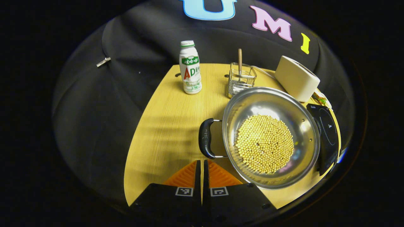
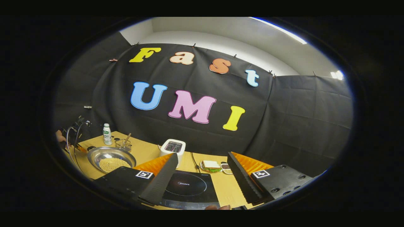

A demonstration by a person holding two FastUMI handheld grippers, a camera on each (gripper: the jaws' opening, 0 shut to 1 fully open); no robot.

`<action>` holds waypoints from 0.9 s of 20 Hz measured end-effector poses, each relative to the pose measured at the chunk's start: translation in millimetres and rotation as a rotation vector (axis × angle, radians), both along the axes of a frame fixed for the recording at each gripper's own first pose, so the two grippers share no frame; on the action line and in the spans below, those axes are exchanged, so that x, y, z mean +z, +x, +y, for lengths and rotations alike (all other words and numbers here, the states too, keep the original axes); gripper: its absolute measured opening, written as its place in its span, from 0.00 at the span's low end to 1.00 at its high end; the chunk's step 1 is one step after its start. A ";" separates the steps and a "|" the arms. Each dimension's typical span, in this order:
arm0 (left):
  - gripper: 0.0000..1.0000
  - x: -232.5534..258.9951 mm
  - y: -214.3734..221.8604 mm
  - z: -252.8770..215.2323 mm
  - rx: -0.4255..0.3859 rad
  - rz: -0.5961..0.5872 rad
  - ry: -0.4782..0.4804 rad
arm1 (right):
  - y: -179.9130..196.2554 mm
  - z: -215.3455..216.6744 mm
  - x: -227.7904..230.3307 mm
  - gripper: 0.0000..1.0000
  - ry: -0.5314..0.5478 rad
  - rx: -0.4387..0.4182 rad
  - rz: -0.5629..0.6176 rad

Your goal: First push the handle of the pot to place it horizontally, then grasp the pot with both hands and set it on the induction cooktop.

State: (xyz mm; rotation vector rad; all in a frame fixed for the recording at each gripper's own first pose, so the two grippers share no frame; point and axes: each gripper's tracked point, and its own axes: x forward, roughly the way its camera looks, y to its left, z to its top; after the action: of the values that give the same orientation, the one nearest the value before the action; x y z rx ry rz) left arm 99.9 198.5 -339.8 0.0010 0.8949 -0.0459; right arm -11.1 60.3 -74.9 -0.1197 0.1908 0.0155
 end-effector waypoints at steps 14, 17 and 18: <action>0.95 85.4 -10.4 -11.2 -0.014 -0.339 -0.115 | 35.7 95.7 -45.0 0.98 0.074 0.199 0.108; 0.96 74.5 1.4 -18.1 -0.031 -0.321 -0.136 | 49.7 125.9 -70.4 0.98 0.130 0.229 0.171; 0.95 67.6 4.1 -18.2 -0.032 -0.302 -0.135 | 54.2 135.6 -80.3 0.98 0.149 0.237 0.195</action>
State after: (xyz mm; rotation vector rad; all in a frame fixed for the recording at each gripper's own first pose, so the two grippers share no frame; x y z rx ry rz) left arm 104.1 180.3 -272.2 -0.1017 0.5889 -0.1323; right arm 43.1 195.9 -155.2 0.0092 0.3680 0.2774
